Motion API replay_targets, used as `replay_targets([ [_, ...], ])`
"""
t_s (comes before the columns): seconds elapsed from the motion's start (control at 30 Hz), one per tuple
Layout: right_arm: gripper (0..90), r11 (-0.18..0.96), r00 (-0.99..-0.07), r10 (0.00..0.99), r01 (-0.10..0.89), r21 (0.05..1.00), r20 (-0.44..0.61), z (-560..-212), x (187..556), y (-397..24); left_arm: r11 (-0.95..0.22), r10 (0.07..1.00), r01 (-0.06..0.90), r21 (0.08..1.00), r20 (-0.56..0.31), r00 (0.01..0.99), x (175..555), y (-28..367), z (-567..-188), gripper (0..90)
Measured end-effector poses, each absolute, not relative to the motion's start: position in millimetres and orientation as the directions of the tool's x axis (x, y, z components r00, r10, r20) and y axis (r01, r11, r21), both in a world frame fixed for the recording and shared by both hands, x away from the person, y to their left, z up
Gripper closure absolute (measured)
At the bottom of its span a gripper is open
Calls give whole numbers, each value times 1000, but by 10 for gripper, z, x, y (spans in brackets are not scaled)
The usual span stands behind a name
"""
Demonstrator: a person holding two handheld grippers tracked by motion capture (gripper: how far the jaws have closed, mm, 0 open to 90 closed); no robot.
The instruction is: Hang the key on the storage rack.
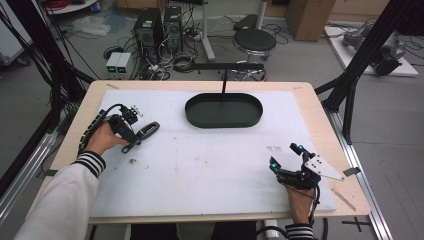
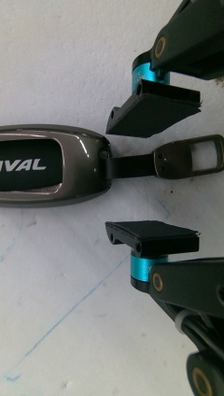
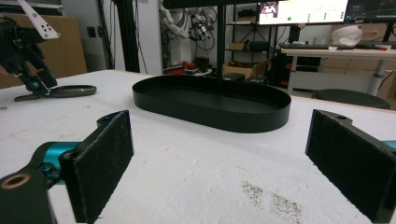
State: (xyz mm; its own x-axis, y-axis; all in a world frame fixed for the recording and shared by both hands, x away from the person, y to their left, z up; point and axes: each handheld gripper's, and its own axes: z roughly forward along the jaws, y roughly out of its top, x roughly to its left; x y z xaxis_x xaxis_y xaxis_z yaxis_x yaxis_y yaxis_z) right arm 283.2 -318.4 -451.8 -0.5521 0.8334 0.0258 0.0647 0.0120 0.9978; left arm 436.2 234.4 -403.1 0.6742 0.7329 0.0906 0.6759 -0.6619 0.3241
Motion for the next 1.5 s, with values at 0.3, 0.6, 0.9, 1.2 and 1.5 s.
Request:
replay_targets([
  [0.3,66,12,-552,833,66,998,27,-4518,2831,-3185,-669,727,675,312,86,681,4358,2328,-4034,531],
  [0.6,66,12,-551,834,66,998,27,-4519,2832,-3185,-665,730,682,303,71,680,4358,2331,-4044,637],
  [0.9,66,12,-551,834,66,998,27,-4519,2831,-3184,-665,731,688,291,64,679,4367,2327,-4063,806],
  [1.2,66,12,-551,834,67,998,27,-4519,2832,-3186,-663,732,691,290,57,679,4365,2346,-4042,832],
  [1.5,66,14,-557,831,52,999,17,-4519,2836,-3193,-672,717,668,319,57,694,4340,2346,-4004,838],
])
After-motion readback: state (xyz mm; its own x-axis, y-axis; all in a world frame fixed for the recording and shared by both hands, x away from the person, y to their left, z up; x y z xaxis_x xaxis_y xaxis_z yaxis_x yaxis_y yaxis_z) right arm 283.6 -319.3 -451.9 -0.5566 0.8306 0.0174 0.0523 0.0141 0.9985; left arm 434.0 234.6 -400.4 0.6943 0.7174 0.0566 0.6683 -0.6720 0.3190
